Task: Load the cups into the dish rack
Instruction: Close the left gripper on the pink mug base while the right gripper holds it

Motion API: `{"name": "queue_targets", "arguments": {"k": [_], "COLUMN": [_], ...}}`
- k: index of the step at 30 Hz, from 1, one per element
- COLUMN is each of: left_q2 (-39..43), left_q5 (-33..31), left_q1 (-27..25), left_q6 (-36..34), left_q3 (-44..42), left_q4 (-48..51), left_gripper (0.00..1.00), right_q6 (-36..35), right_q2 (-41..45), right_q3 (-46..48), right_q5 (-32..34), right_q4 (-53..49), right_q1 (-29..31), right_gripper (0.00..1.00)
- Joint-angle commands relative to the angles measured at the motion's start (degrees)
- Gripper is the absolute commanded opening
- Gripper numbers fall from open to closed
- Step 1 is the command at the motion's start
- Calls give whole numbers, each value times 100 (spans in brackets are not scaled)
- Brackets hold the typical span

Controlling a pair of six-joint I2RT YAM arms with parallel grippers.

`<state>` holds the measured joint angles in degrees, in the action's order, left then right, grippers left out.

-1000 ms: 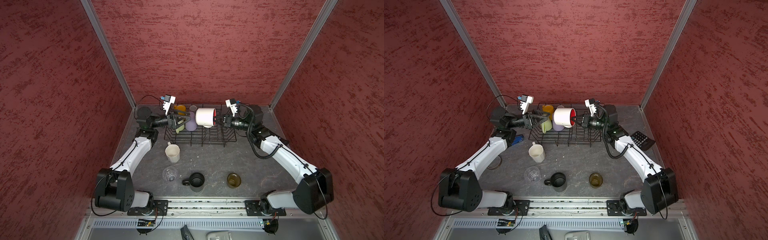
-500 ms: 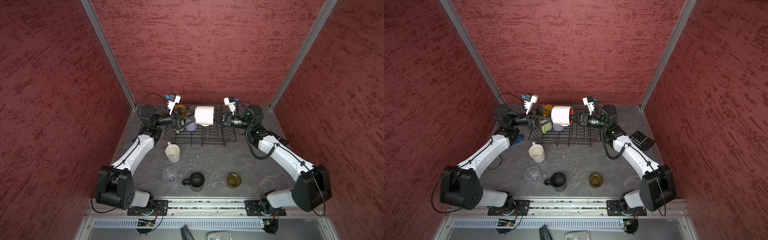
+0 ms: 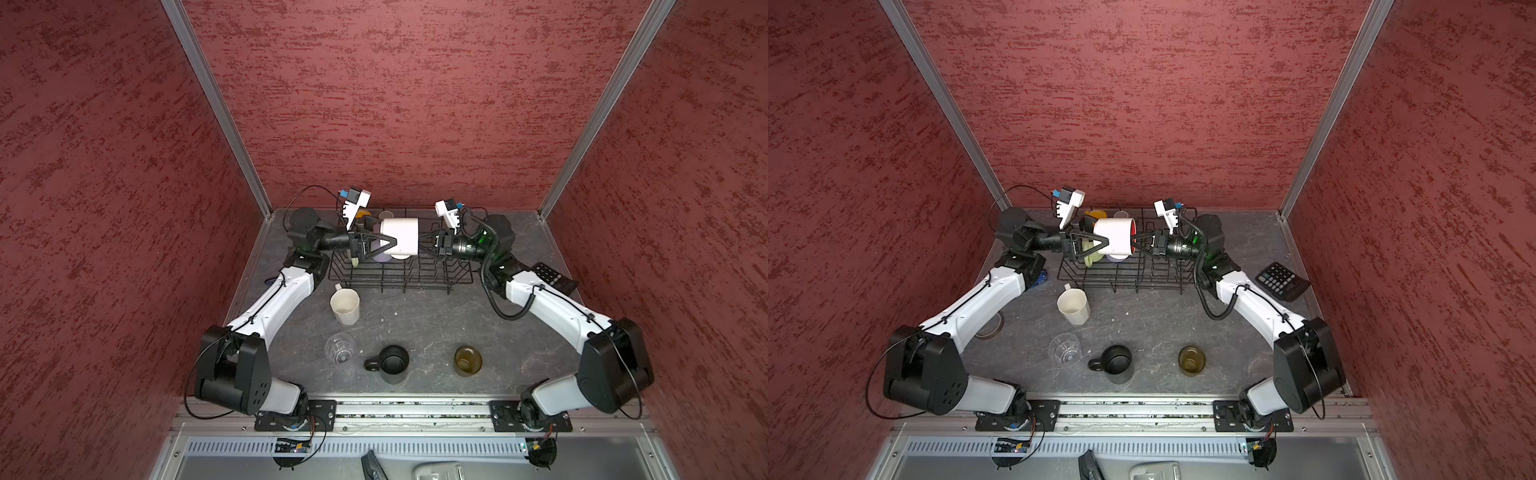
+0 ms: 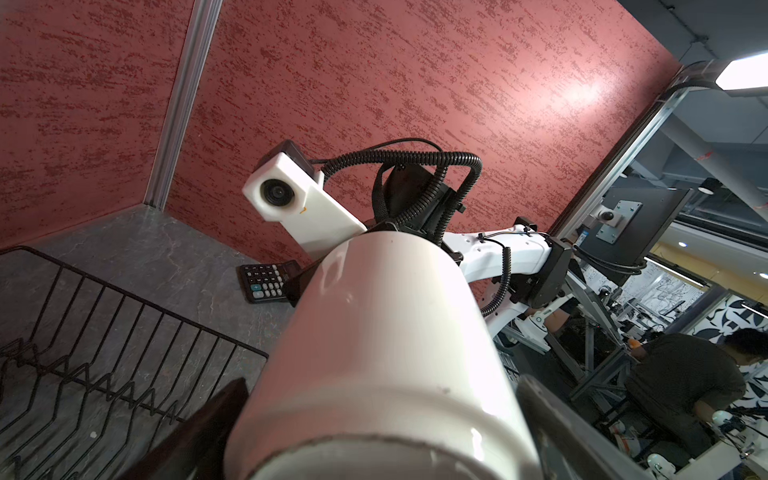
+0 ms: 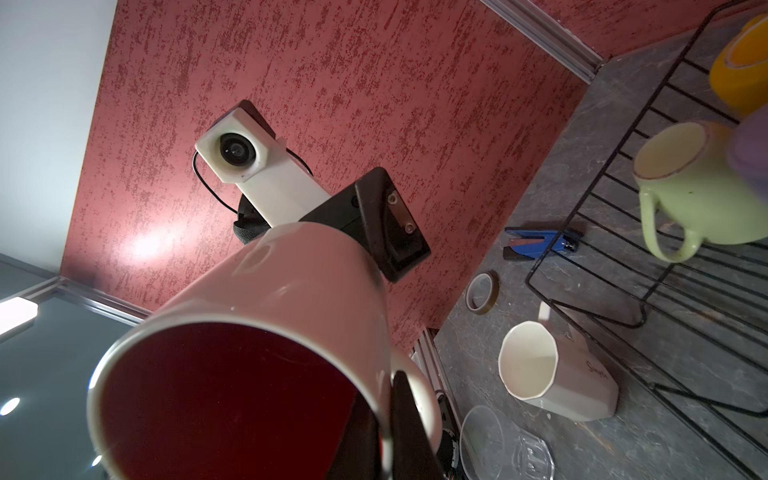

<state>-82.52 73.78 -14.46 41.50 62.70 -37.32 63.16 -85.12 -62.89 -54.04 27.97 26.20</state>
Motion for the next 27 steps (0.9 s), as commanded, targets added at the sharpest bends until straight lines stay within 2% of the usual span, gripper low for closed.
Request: {"name": "queue_targets", "arguments": {"k": [1, 20, 27], "left_q2": [-54, -44, 3], "left_q5": [137, 150, 154], "left_q1": [-78, -258, -267], "left_q6": [-51, -63, -54], "left_q3": [138, 169, 243], "left_q4": [-41, -25, -28], "left_gripper": [100, 100, 94], "right_q6": [352, 941, 956], "right_q2": [-71, -403, -443], "right_q3": [-65, -4, 39], "right_q5": [-37, 24, 28], "right_q4": [877, 1668, 1685], "right_q1": [82, 232, 263], "right_gripper": [0, 0, 0]}}
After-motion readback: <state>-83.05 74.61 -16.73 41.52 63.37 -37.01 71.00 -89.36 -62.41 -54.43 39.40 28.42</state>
